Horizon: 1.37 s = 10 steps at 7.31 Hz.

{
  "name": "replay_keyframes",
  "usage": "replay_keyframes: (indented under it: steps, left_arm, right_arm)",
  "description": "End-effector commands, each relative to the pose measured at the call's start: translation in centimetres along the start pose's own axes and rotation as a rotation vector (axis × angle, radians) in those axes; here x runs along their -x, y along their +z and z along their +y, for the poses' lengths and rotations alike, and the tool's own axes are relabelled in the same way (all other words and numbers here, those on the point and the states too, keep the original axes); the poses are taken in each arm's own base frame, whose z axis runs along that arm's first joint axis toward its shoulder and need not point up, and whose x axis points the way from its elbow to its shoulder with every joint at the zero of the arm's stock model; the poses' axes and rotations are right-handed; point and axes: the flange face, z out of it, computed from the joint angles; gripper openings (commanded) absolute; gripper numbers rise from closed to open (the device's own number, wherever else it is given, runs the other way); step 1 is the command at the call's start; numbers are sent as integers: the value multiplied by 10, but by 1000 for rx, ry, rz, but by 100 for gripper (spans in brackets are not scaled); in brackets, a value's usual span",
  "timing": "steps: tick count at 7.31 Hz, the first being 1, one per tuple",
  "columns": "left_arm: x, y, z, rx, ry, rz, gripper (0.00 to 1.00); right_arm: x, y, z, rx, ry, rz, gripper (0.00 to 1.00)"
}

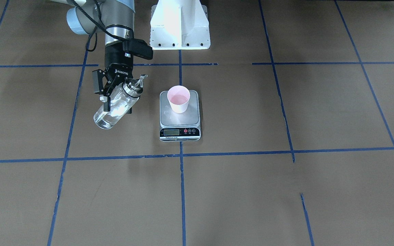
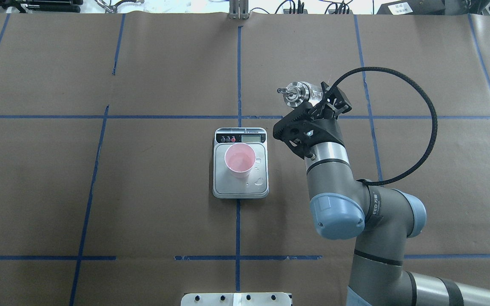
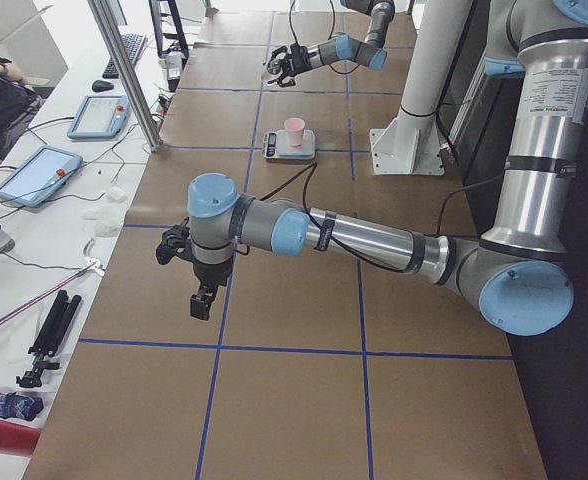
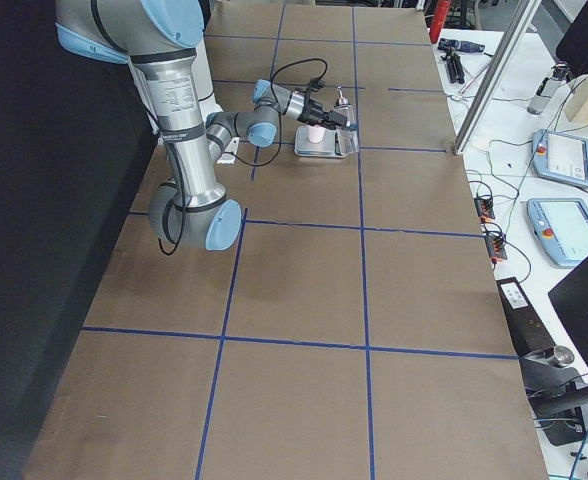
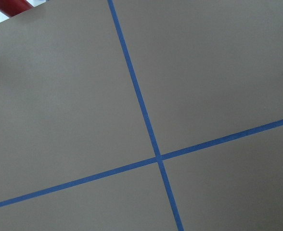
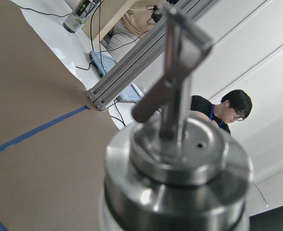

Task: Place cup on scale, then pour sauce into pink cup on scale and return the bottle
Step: 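Lift the bottle with the right gripper and carry it toward the pink cup, then tilt the bottle with the right gripper so the spout points into the cup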

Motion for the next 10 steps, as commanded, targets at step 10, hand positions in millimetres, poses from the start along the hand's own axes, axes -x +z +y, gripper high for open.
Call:
replay_keyframes:
  steps: [10]
  left_arm:
    - [61, 65, 62, -48, -59, 32, 100]
  right_arm:
    - [74, -15, 5, 20, -547, 240, 0]
